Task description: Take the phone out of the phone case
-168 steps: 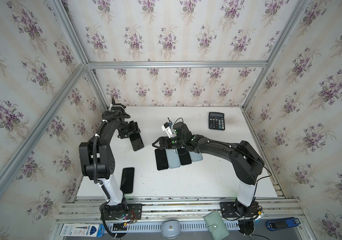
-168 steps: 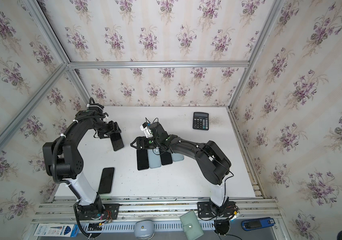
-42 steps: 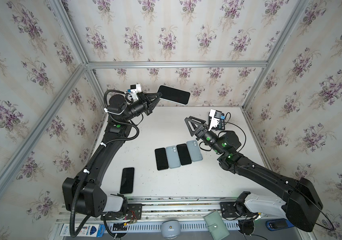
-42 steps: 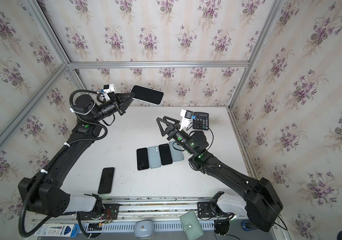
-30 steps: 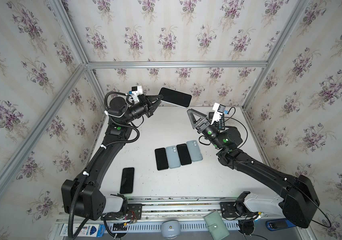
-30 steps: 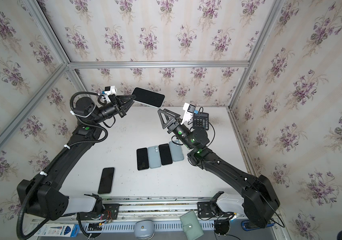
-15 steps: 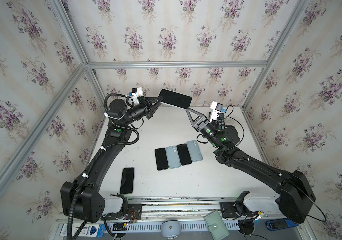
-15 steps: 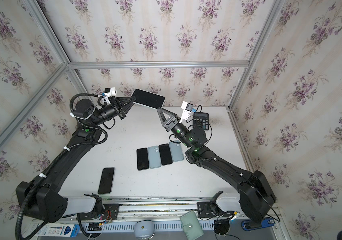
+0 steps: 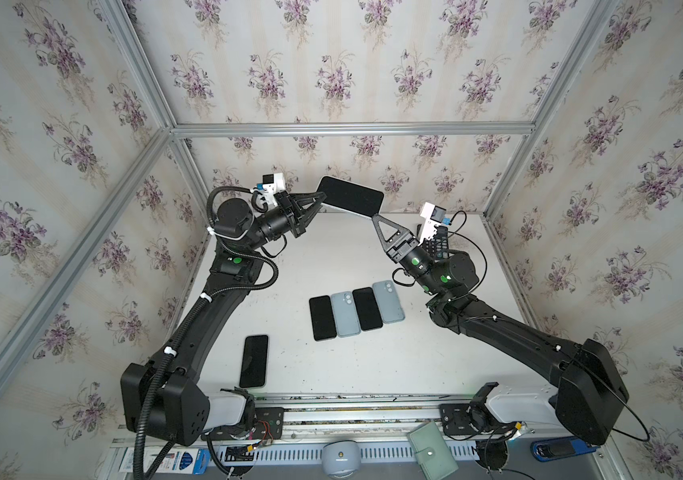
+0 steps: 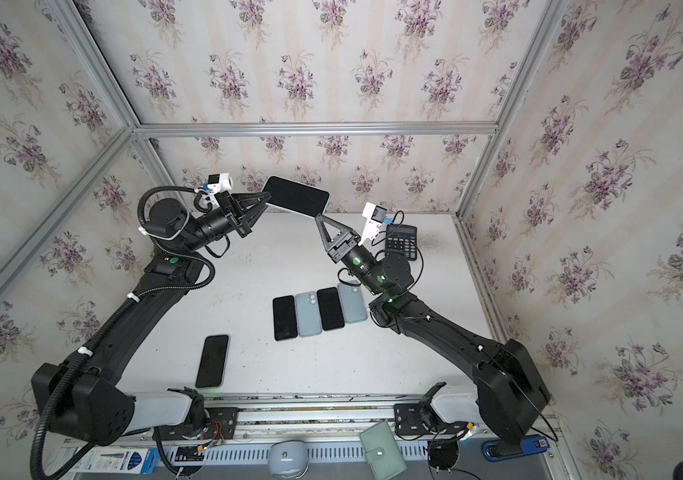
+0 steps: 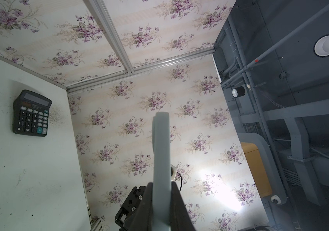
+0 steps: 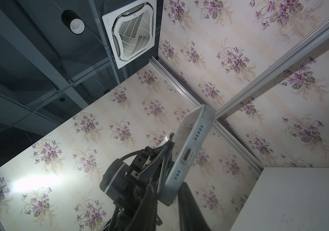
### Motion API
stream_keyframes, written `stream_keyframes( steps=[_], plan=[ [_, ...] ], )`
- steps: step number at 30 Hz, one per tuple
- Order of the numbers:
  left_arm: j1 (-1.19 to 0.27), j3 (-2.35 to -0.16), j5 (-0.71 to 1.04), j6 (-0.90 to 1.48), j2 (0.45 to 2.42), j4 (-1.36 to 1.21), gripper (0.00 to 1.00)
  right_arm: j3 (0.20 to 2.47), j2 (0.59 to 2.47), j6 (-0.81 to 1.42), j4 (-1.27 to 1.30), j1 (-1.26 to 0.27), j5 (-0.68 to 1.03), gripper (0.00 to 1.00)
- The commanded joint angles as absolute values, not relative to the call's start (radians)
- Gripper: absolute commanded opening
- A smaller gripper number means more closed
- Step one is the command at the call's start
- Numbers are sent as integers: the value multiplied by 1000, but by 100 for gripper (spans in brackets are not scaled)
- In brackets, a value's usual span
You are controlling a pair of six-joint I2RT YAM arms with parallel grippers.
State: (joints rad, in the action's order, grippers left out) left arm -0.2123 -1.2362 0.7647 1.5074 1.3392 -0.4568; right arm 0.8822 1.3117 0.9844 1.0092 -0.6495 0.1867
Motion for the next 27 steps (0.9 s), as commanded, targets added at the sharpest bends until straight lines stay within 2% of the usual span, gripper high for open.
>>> stream_keyframes(
  steps=[1,7,12,17,19,23,27],
  plan=[
    [-213,-1238,789,1517,1334,-536,0,890,1319,989,1071,-648,201,17],
    [-214,-1245,790,1527,1337,-531,0,877,1348,1029,1128,-636,263,1],
    [-219,-1265,808,1545,1344,-516,0,823,1415,1062,1359,-597,376,0],
    [-230,-1295,845,1574,1347,-506,0,842,1465,970,1389,-545,596,0],
    [-238,-1320,875,1565,1351,-482,0,849,1457,852,1332,-503,680,0],
    [-251,-1360,936,1501,1355,-386,0,903,1401,543,1024,-464,773,0],
    [-255,-1352,949,1446,1346,-334,0,974,1357,343,775,-425,758,0]
  ],
)
